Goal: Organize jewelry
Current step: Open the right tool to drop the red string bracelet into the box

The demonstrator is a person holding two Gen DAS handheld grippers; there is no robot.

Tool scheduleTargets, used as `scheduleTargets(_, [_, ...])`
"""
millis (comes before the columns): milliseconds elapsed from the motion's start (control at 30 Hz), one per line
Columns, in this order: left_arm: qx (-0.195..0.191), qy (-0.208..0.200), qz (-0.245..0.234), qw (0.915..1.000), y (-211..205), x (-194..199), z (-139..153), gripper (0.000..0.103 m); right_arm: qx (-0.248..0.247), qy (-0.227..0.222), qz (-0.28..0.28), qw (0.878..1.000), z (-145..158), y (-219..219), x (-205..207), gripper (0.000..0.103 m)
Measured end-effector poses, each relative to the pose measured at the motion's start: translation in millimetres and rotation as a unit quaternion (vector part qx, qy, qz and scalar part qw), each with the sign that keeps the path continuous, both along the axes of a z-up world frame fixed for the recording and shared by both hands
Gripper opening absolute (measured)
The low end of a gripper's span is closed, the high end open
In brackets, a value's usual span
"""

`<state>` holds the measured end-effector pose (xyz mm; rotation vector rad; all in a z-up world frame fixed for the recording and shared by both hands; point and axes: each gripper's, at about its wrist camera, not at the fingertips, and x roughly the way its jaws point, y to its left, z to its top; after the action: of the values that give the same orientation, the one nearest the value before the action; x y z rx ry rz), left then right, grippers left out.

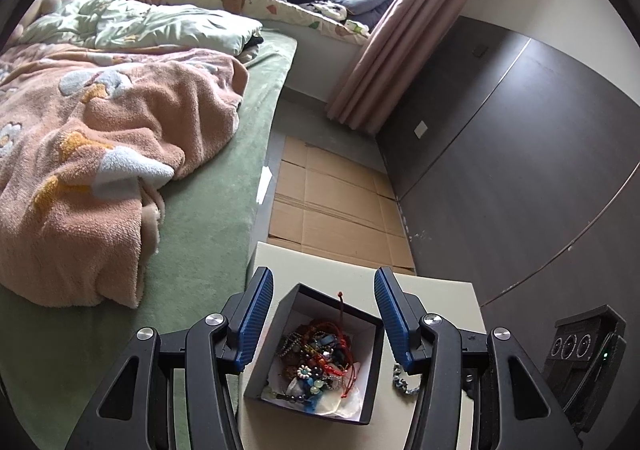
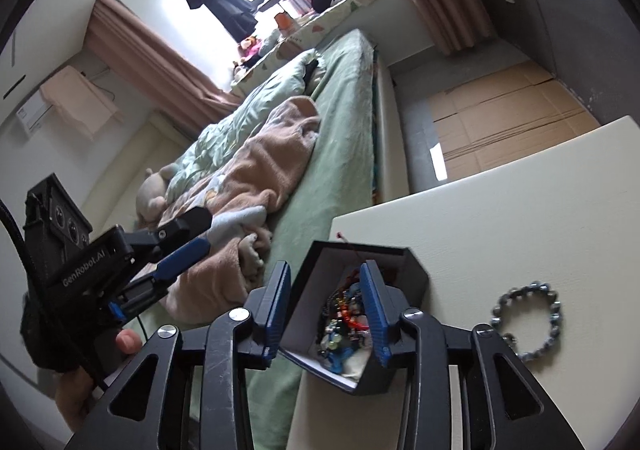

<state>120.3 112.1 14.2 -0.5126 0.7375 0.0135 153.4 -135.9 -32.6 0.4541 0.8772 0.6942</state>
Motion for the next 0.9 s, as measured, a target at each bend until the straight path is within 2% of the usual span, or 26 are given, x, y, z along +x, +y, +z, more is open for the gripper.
scheduleTargets(67, [0.002,0.003,-0.004,1.0000,-5,0,-1,0.054,0.003,0.002,-0.014,1.000,1,-11,-2,0.047])
scheduleTargets(300, [0.024,0.013,-0.030,0.9992,-35,0,-5,0.054,-0.001,0.021,-0.053,0.998,1,-45,-5,0.047])
scheduleTargets(467, [0.041,0.021,-0.058,0.9973,-62,2,-12,0.054,-0.010,0.056,-0.101,0.993,-8,-74,-4,0.047])
scheduleTargets(633, [0.052,0.040,-0.095,0.9934,-93,8,-23,0.054,-0.013,0.082,-0.141,0.986,-14,-104,-9,0.047])
scheduleTargets(900, [0.086,0.064,-0.146,0.9835,-145,18,-44,0.054,-0.024,0.108,-0.175,0.978,-20,-131,-13,0.047])
